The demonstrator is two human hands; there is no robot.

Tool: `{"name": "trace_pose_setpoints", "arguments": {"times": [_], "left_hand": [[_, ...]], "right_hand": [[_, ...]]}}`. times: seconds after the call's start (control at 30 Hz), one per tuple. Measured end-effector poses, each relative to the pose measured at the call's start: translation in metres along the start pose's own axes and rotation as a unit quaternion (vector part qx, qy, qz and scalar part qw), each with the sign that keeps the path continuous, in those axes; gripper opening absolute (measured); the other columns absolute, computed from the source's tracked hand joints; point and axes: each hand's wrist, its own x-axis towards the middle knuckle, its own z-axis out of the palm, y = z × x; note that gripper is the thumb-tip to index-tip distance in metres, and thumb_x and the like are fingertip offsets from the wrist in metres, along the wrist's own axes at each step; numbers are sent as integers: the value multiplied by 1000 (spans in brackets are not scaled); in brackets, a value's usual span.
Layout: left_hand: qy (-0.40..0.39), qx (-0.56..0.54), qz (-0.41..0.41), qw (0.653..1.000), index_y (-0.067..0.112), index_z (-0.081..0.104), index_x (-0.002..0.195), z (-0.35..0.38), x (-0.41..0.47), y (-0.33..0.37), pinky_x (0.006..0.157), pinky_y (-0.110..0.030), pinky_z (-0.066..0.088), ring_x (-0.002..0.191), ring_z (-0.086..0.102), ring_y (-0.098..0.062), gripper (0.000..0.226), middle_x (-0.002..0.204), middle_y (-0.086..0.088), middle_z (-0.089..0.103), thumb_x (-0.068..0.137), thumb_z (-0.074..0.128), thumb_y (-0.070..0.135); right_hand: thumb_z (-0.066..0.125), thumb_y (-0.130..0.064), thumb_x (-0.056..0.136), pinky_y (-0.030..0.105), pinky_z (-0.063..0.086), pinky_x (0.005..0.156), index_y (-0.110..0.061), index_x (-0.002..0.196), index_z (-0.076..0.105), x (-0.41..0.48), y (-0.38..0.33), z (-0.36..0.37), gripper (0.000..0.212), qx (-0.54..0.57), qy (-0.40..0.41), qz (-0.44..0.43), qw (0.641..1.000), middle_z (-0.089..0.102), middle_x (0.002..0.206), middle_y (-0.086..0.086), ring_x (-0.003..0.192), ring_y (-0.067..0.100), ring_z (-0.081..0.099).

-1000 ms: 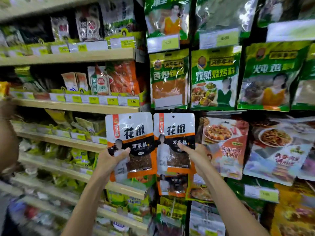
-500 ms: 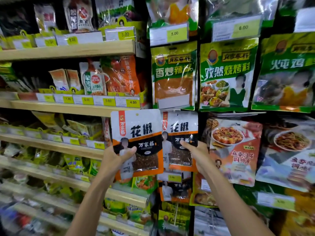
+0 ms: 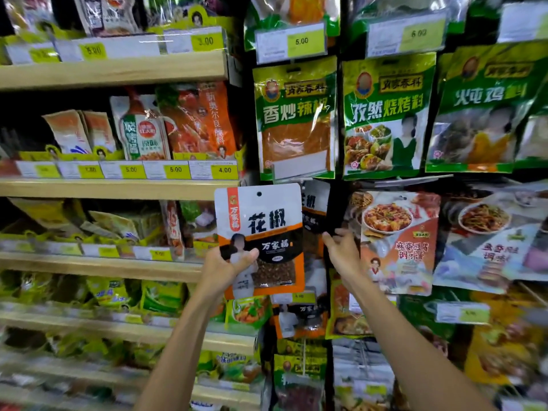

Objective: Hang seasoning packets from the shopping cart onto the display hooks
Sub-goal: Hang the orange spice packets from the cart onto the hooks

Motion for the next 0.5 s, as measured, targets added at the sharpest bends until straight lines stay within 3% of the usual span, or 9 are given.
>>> {"name": "trace_pose_setpoints", "arguments": {"times": [0.07,0.13,0.23,0.3,0.33,0.43,0.5], "left_hand": [[-11,-2,5,1000,19,42,58,9,0,3,55,-35,38,54,45,-10,45,55,11,39,62,75,49],[-27,-3,4,1000,26,26,58,20,1,5,56,-32,28,48,31,-6,53,50,14,24,64,75,47],[-41,-45,-18,998,27,40,65,34,3,6,63,-28,42,58,45,-8,42,60,12,44,62,76,49],[-50,-48,-35,997,22,48,75,42,3,8,71,-28,46,69,52,-9,42,72,7,51,59,75,50],[-51,-40,-36,997,20,50,79,46,3,9,72,-29,46,71,52,-8,44,73,8,49,58,74,51],[-63,-15,-23,998,10,59,95,54,2,14,82,-39,52,85,59,-13,55,86,3,58,61,75,50],[-74,5,24,997,19,65,100,54,5,19,80,-28,56,90,64,-7,40,95,12,68,70,76,44]], "right_hand": [[52,-35,96,19,42,85,-16,124,49,-24,3,-3,34,34,13,-50,998,57,122,3,112,15,55],[51,-42,95,12,44,81,-27,112,58,-46,-6,-3,24,112,-38,-58,991,63,116,-5,105,2,59],[53,-58,82,23,45,97,-31,104,68,-61,-23,-5,38,200,-93,-32,975,68,115,-10,110,0,60],[54,-65,73,29,40,105,-25,120,64,-64,-28,-8,63,207,-93,-35,973,62,127,-9,120,4,54],[56,-65,72,25,41,103,-23,123,62,-65,-28,-10,67,201,-96,-41,974,62,127,-10,120,2,54],[66,-47,78,6,48,74,-30,101,69,-66,-20,-15,29,168,-91,-50,980,72,104,-18,98,-7,64],[68,-39,80,8,50,68,-27,98,70,-65,-10,-20,22,171,-80,-48,981,74,98,-15,92,-4,67]]}}
